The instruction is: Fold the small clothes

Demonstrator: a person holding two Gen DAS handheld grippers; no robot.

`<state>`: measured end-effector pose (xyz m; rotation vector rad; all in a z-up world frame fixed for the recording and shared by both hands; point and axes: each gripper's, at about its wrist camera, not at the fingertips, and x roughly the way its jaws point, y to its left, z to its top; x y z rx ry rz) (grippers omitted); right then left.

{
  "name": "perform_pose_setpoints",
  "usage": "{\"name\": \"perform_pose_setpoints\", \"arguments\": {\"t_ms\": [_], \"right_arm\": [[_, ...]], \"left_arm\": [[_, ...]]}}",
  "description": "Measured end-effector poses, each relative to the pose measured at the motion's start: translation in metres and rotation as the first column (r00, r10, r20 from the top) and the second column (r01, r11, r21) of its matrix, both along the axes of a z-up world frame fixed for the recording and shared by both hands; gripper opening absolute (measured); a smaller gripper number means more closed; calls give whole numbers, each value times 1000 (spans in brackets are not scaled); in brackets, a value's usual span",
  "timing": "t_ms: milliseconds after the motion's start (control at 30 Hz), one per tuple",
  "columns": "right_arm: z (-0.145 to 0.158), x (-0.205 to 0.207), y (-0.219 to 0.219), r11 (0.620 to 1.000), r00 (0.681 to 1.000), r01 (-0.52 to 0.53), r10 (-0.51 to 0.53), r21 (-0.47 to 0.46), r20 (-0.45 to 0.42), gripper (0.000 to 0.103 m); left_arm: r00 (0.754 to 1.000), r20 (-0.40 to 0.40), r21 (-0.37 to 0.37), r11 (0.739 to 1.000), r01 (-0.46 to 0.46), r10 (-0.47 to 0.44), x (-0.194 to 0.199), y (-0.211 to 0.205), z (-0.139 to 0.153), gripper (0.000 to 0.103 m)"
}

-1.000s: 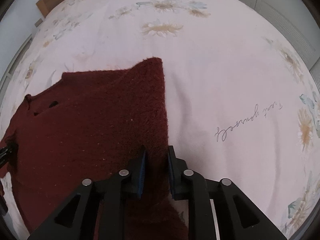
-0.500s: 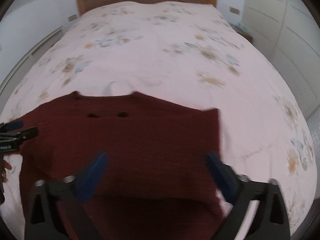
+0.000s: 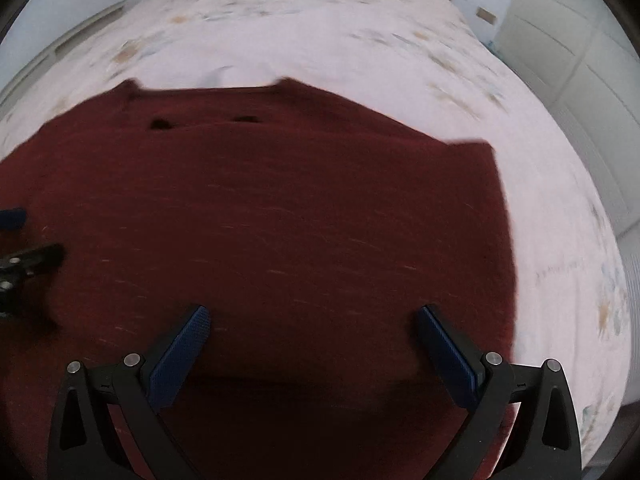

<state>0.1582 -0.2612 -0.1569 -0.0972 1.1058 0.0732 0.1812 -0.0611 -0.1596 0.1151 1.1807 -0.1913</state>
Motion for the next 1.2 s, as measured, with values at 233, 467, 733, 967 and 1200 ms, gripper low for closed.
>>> {"name": "perform_pose_setpoints", "arguments": {"t_ms": [233,467,733,967,1200], "right_arm": [[-8,2,-34,998,999,40,-40,43,-6,102],[-10,-4,-34,999,999,35,-36,39,35,102],[41,-29,-33,995,994,33,-43,98,102,102],[85,-62,-26,996,982,35,-50,86,184,102],[81,-72,-31,991,982,85,-101,104,159,102]], "left_arm": [[1000,-4,1,1000,-11,11,3,27,-6,102],[1000,13,9,1000,-13,13,2,25,-8,102],[1000,22,-38,999,-8,9,-6,27,14,102],[979,98,-145,976,-165,180,-13,95,69,102],[917,97,-165,915,-369,388,-33,202,90,102]]}}
